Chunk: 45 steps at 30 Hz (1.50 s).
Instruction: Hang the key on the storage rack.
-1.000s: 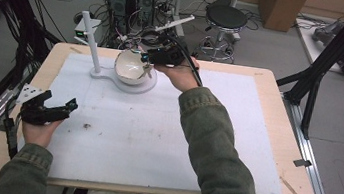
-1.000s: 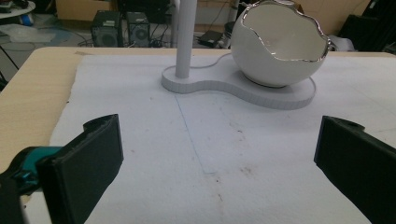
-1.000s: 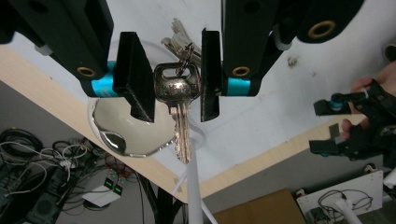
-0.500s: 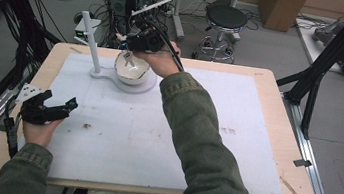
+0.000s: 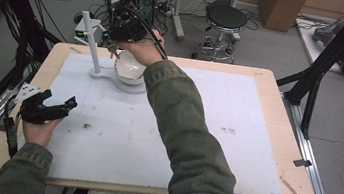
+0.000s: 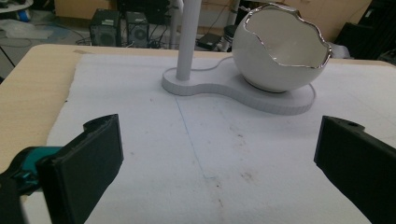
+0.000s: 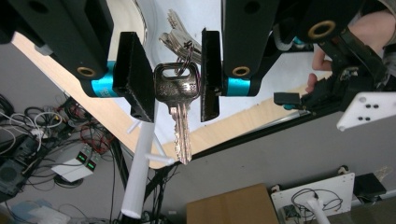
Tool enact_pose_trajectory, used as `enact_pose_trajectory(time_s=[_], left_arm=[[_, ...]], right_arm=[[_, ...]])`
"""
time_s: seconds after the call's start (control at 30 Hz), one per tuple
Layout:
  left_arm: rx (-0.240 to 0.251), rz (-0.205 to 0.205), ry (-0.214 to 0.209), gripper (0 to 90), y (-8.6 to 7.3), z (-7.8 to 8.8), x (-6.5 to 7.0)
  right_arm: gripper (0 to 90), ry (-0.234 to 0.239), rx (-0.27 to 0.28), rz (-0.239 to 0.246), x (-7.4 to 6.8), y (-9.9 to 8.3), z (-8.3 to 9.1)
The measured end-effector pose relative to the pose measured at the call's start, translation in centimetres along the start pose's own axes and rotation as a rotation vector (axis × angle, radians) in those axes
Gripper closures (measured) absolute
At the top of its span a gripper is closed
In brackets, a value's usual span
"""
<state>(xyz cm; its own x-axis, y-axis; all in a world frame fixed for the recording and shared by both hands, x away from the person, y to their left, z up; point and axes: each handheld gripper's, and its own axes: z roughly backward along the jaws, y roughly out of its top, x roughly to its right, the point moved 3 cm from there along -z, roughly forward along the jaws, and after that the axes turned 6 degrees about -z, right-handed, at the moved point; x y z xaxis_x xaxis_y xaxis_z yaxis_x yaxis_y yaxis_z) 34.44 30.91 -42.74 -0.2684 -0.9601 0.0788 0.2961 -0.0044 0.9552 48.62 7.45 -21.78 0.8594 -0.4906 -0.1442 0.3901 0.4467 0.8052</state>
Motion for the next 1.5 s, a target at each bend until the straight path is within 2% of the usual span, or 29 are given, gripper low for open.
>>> enact_pose_trajectory(time_s=[0.07,0.17,0.4,0.57,0.67,1.03,1.2,1.5], left_arm=[[-0.003,0.001,0.0,1.7,0.0,0.0,-0.1],[-0.006,0.005,0.0,1.7,-0.1,-0.1,-0.1],[-0.004,-0.001,-0.002,1.7,0.0,0.0,0.0],[-0.007,0.002,-0.009,1.7,-0.1,-0.1,0.1],[-0.008,0.011,-0.007,1.7,-0.1,-0.1,0.0],[-0.008,0.019,-0.011,1.7,-0.1,-0.2,0.0],[-0.009,0.017,-0.015,1.7,-0.1,-0.2,0.0],[-0.009,0.024,-0.011,1.7,-0.1,-0.2,0.0]], right_arm=[[66.9,0.005,-0.005,0.013,-0.2,0.5,-0.3],[66.9,0.017,0.012,0.014,-0.4,1.1,-0.7],[66.9,0.033,0.012,0.015,-0.4,1.9,-2.0],[66.9,0.048,0.011,0.008,-0.2,2.4,-4.0],[66.9,0.055,0.0,0.02,-0.3,2.4,-5.1],[66.8,0.082,-0.003,0.012,-0.4,2.9,-8.3],[66.8,0.08,-0.019,0.016,-0.4,3.0,-9.3],[66.8,0.079,-0.001,0.016,0.3,3.3,-10.3]])
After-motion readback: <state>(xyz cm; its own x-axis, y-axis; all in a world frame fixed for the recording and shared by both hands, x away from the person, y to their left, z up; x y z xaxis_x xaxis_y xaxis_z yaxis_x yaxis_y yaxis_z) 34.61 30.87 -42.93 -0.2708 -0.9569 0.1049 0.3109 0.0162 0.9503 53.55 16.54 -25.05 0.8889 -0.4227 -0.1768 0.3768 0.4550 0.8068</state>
